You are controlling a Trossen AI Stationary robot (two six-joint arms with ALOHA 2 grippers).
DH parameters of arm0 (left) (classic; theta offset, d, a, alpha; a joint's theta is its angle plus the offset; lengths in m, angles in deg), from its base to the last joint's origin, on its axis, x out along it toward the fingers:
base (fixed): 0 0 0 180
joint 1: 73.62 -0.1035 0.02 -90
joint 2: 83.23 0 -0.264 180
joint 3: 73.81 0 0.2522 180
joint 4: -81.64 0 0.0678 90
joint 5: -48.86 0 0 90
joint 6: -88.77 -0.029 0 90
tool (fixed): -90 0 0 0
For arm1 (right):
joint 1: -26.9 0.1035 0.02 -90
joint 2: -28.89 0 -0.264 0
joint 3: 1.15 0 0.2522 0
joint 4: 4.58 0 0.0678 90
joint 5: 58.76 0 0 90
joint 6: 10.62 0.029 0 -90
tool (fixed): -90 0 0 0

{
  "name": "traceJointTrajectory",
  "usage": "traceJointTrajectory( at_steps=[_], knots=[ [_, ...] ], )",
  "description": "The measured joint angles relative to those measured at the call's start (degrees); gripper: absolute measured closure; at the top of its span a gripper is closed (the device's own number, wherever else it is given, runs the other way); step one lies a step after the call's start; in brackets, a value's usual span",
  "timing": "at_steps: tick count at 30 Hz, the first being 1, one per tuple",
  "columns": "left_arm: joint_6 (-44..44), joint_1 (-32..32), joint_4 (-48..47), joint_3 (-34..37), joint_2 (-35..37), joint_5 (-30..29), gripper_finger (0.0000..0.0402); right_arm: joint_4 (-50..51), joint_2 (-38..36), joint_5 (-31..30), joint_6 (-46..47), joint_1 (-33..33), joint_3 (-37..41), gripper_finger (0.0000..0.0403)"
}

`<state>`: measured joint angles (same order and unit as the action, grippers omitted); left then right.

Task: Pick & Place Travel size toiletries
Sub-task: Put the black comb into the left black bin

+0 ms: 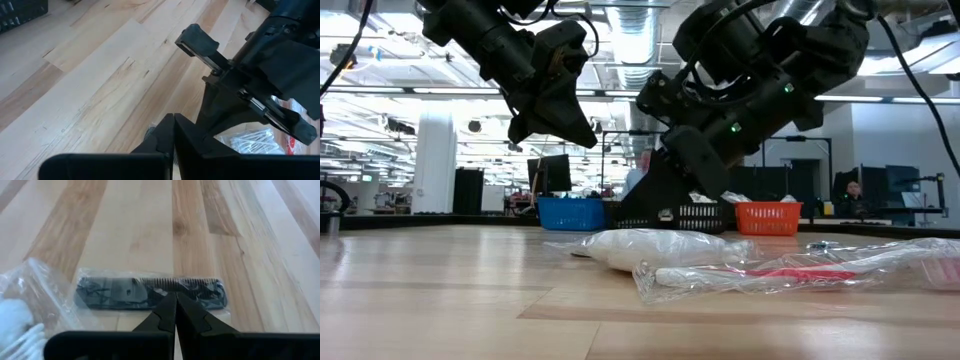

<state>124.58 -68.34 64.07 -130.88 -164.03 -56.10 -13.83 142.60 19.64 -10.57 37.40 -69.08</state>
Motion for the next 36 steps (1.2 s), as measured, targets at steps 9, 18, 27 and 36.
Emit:
traceJointTrajectory(
  at_steps=[9,18,27,36],
  knots=[
    [-0.01,0.00,0.00,0.00,0.00,0.00,0.0400,0.24,0.00,0.00,0.25,-0.10,-0.02,0.0403],
    [-0.02,0.00,0.00,0.00,0.00,0.00,0.0400,0.24,0.00,0.03,1.05,-0.12,-0.05,0.0403],
    [-0.02,0.00,0.00,0.00,0.00,0.00,0.0400,0.24,0.00,0.11,1.05,-0.43,-0.09,0.0403],
    [0.00,0.00,0.06,0.02,0.00,0.00,0.0400,-0.02,5.58,1.67,2.01,-1.26,-3.02,0.0403]
  ],
)
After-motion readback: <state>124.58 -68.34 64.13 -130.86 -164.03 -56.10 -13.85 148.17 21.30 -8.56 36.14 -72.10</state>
